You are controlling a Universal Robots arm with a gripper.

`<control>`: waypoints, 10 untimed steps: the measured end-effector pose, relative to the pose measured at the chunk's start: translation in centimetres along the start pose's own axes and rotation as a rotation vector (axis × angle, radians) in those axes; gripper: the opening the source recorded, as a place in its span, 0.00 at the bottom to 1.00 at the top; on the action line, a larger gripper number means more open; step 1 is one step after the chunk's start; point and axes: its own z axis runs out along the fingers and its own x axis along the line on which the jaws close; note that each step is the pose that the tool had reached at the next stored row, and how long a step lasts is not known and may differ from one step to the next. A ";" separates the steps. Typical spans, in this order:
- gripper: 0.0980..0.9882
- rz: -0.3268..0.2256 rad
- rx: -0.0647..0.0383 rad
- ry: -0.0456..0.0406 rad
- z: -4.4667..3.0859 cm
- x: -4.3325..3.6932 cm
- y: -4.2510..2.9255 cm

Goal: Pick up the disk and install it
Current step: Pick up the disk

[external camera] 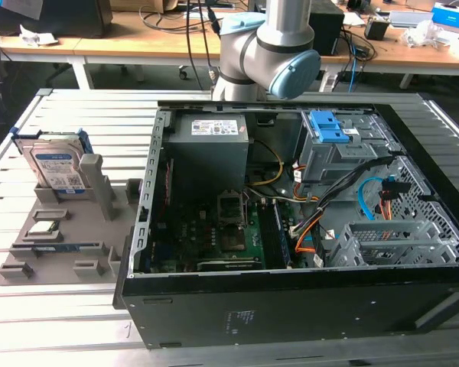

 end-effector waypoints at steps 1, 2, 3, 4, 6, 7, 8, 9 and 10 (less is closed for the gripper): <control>0.01 0.032 0.000 -0.0010 0.01 0.00 0.00; 0.01 0.050 0.001 -0.0016 0.02 0.00 0.00; 0.01 0.064 0.001 -0.0022 0.02 0.00 0.00; 0.01 0.092 0.001 -0.0033 0.03 0.00 0.00; 0.01 0.130 0.002 -0.0049 0.05 0.00 0.00; 0.01 0.146 0.002 -0.0055 0.05 0.00 0.00; 0.01 0.160 0.002 -0.0057 0.06 0.00 0.00; 0.01 0.171 0.002 -0.0044 0.06 0.01 0.00; 0.01 0.182 0.003 -0.0017 0.08 0.01 0.00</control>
